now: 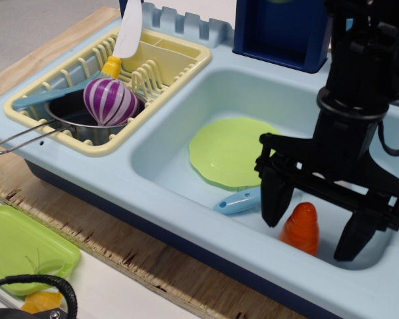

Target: Put carrot on plate

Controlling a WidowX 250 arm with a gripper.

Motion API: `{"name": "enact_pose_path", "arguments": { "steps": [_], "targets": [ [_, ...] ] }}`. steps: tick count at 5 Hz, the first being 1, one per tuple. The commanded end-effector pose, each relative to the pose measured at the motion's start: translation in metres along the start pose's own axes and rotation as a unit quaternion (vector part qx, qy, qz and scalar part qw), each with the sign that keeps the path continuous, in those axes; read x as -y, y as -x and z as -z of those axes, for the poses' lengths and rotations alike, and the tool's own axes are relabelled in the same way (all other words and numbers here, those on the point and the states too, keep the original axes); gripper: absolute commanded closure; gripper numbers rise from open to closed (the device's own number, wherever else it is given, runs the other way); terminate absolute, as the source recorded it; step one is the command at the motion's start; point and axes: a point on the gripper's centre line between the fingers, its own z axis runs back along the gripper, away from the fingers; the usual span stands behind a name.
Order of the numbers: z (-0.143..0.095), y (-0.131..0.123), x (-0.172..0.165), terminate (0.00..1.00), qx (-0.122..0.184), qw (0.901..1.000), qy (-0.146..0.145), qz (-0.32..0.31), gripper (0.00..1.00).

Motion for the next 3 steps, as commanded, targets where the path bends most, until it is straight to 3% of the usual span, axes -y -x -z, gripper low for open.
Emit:
{"name": "enact_pose_path", "arguments": {
  "steps": [1,2,3],
  "targets": [
    [-0.007,0.0058,0.0027,0.0,0.011,0.9999,0.01,0.001,0.0],
    [-0.0047,0.0077,0.0,0.0,0.012,0.9998,0.012,-0.005,1.0],
    [-0.0046,0.0073,-0.0007,0.0,0.015,0.9998,0.012,-0.008,1.0]
  ]
}}
